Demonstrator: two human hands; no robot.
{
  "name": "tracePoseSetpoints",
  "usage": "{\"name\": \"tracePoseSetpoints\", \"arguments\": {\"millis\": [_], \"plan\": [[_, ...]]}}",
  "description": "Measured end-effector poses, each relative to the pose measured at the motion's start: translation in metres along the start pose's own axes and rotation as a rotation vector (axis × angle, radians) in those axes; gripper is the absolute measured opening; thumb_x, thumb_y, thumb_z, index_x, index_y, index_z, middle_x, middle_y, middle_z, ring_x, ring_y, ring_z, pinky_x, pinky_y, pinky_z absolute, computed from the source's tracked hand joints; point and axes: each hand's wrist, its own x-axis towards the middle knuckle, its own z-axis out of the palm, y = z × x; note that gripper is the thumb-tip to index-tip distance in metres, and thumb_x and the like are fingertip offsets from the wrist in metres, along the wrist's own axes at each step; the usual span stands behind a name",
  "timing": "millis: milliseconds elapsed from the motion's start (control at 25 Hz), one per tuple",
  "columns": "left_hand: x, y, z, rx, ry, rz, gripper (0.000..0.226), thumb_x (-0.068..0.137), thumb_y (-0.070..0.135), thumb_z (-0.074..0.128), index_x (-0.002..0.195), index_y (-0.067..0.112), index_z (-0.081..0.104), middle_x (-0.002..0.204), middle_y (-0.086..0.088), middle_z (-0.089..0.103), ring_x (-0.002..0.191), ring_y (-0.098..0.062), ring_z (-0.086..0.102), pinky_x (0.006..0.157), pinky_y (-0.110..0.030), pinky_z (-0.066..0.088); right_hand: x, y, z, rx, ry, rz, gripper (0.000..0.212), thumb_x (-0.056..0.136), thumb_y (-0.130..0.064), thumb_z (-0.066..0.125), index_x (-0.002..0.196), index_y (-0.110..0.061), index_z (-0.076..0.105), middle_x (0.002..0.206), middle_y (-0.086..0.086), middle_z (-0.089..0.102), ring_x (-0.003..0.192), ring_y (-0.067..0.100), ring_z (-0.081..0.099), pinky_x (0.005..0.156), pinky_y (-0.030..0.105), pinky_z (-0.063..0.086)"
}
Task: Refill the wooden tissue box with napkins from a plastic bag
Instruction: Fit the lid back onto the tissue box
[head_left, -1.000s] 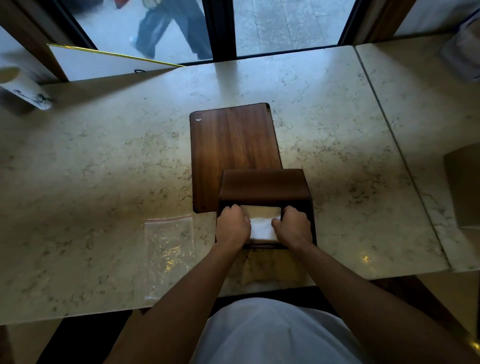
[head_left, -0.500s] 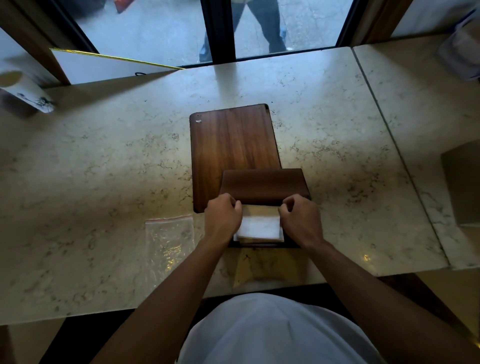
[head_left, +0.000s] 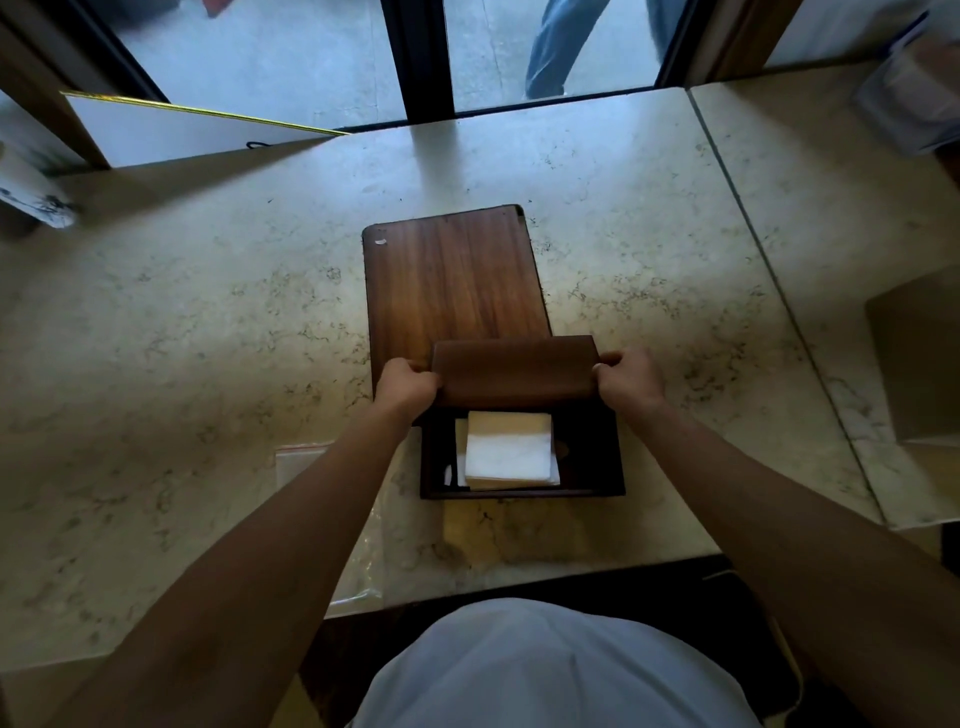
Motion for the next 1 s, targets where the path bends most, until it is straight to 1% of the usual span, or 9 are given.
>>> {"name": "tracePoseSetpoints", "arguments": {"millis": [120, 280, 360, 440, 560, 680, 760, 880, 1000], "plan": [[0.002, 0.0, 0.003, -0.097, 0.01, 0.005, 0.027, 0.089, 0.012, 0.067, 0.116, 0.008, 0.07, 0.102, -0.01, 0.071, 0.089, -0.022, 0.066, 0.067, -0.03, 0.053, 0.001, 0.001, 0.001, 0.117, 0.014, 0.046, 0.031, 0.088, -0.008, 0.067, 0.118, -0.005, 0.074, 0.113, 0.013, 0.075, 0.105, 0.029, 0.07, 0.091, 0.037, 0.059], [0.002, 0.002, -0.002, -0.228, 0.043, 0.011, 0.018, 0.09, 0.008, 0.068, 0.106, 0.016, 0.068, 0.096, -0.002, 0.068, 0.085, -0.015, 0.064, 0.063, -0.026, 0.053, 0.005, -0.001, -0.002, 0.234, 0.029, 0.094, 0.035, 0.088, -0.001, 0.068, 0.122, -0.007, 0.072, 0.116, 0.012, 0.075, 0.103, 0.024, 0.07, 0.09, 0.036, 0.06], [0.001, 0.004, -0.007, -0.291, 0.063, 0.021, 0.019, 0.09, 0.008, 0.068, 0.106, 0.017, 0.065, 0.098, -0.002, 0.067, 0.086, -0.015, 0.065, 0.06, -0.025, 0.054, 0.005, -0.006, -0.003, 0.315, 0.021, 0.081, 0.035, 0.089, 0.0, 0.068, 0.123, -0.008, 0.071, 0.117, 0.011, 0.074, 0.104, 0.023, 0.07, 0.091, 0.037, 0.06], [-0.002, 0.006, -0.015, -0.354, 0.095, 0.03, 0.02, 0.091, 0.006, 0.067, 0.107, 0.017, 0.064, 0.102, -0.004, 0.069, 0.091, -0.019, 0.068, 0.069, -0.031, 0.061, 0.005, -0.014, -0.005, 0.391, 0.018, 0.038, 0.033, 0.09, -0.001, 0.068, 0.122, -0.009, 0.071, 0.115, 0.009, 0.074, 0.104, 0.022, 0.07, 0.092, 0.039, 0.06], [-0.008, 0.003, -0.032, -0.357, 0.163, 0.103, 0.015, 0.091, 0.006, 0.068, 0.095, 0.02, 0.067, 0.1, -0.006, 0.071, 0.09, -0.021, 0.071, 0.077, -0.037, 0.063, 0.001, -0.027, -0.01, 0.43, 0.045, -0.068, 0.024, 0.09, -0.01, 0.071, 0.113, -0.012, 0.074, 0.106, 0.007, 0.075, 0.098, 0.021, 0.072, 0.086, 0.037, 0.062], [-0.022, -0.004, -0.049, -0.337, 0.149, 0.219, 0.015, 0.091, 0.007, 0.067, 0.088, 0.021, 0.07, 0.096, -0.007, 0.073, 0.086, -0.02, 0.072, 0.072, -0.032, 0.062, -0.009, -0.03, -0.02, 0.478, 0.045, -0.155, 0.007, 0.09, -0.022, 0.07, 0.093, -0.02, 0.076, 0.092, 0.005, 0.076, 0.087, 0.018, 0.071, 0.076, 0.035, 0.059], [-0.032, -0.011, -0.055, -0.362, 0.125, 0.247, 0.011, 0.092, 0.009, 0.065, 0.089, 0.016, 0.074, 0.09, -0.009, 0.076, 0.082, -0.021, 0.074, 0.068, -0.029, 0.061, -0.019, -0.023, -0.03, 0.541, 0.013, -0.147, 0.012, 0.09, -0.028, 0.068, 0.084, -0.022, 0.076, 0.084, 0.004, 0.074, 0.077, 0.016, 0.066, 0.067, 0.032, 0.055], [-0.049, -0.024, -0.055, -0.448, 0.095, 0.219, 0.014, 0.094, 0.009, 0.063, 0.096, 0.002, 0.075, 0.081, -0.01, 0.077, 0.078, -0.024, 0.076, 0.068, -0.03, 0.061, -0.036, -0.005, -0.042, 0.727, -0.133, -0.068, 0.02, 0.093, -0.027, 0.067, 0.095, -0.01, 0.077, 0.084, 0.009, 0.072, 0.075, 0.018, 0.066, 0.066, 0.03, 0.054], [-0.064, -0.041, -0.052, -0.501, 0.053, 0.164, 0.015, 0.093, 0.011, 0.067, 0.101, 0.001, 0.075, 0.091, -0.013, 0.077, 0.085, -0.025, 0.076, 0.076, -0.034, 0.062, -0.049, 0.01, -0.045, 0.758, -0.232, -0.005, 0.024, 0.096, -0.018, 0.067, 0.108, 0.001, 0.073, 0.093, 0.013, 0.073, 0.082, 0.02, 0.069, 0.071, 0.029, 0.055]]}}
